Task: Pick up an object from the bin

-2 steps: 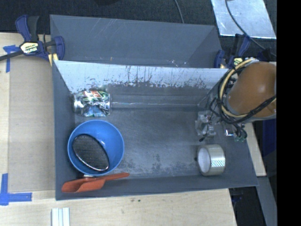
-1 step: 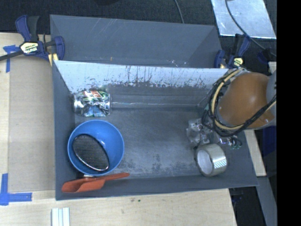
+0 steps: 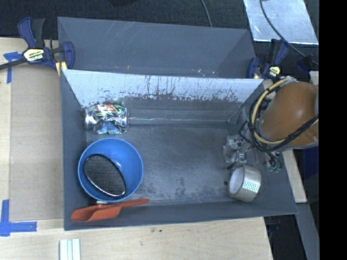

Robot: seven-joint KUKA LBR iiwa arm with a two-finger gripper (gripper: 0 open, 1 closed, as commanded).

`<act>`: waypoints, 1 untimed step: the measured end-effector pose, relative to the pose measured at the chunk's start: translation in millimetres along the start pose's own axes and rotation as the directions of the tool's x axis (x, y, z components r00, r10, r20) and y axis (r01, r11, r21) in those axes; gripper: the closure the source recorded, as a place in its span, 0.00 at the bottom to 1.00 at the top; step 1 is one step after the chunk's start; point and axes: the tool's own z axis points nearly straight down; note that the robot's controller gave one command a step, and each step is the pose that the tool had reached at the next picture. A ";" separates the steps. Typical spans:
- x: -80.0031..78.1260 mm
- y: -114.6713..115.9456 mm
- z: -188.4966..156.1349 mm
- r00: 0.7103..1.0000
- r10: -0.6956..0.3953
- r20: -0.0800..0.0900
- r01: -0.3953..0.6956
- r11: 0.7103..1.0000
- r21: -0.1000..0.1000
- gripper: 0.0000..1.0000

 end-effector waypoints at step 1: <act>18.2 -13.1 11.9 0.974 -0.226 0.004 0.226 0.974 -0.002 1.00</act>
Offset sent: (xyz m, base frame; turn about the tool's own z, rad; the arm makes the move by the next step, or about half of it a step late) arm -0.0389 -0.0322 -0.0245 -0.1650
